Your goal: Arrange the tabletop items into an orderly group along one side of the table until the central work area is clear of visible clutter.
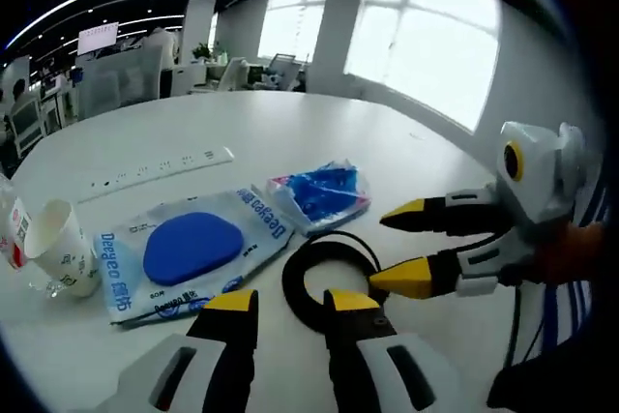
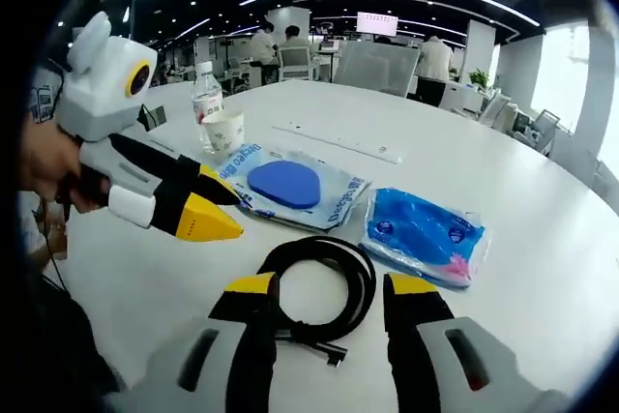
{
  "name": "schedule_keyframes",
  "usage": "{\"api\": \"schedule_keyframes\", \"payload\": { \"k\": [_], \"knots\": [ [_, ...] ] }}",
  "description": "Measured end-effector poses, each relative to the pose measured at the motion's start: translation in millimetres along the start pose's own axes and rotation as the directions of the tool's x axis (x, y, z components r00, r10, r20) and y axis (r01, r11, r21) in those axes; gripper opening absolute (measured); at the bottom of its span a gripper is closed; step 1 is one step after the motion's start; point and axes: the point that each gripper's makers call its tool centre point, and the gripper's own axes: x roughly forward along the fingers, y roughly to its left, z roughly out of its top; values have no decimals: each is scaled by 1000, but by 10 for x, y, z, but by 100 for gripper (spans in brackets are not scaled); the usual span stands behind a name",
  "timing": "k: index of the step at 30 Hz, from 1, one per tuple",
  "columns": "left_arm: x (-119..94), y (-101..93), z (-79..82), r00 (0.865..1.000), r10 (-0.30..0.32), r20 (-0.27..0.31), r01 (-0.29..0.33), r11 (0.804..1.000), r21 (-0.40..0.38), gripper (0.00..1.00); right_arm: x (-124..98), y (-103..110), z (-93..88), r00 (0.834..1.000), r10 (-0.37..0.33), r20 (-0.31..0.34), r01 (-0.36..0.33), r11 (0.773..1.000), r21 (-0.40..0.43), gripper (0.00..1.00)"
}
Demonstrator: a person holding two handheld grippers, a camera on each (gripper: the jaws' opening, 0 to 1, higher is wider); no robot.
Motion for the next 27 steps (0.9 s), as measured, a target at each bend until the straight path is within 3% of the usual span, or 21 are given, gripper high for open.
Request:
{"api": "schedule_keyframes", "payload": {
  "k": [8, 17, 22, 27],
  "knots": [
    [-483, 156, -46, 999, 29, 43, -28, 999, -15, 40, -183, 121, 91, 998, 32, 51, -33, 999, 12, 55],
    [-951, 496, -180, 990, 97, 102, -93, 995, -45, 49, -415, 165, 98, 995, 57, 83, -60, 998, 35, 68],
    [-1164, 729, -308, 987, 123, 105, -116, 991, -71, 54, -517, 164, 90, 993, 64, 99, -69, 997, 45, 74],
    [-1377, 820, -387, 984, 146, 104, -139, 988, -70, 59, -619, 172, 47, 992, 75, 103, -81, 995, 51, 79]
  ]
}}
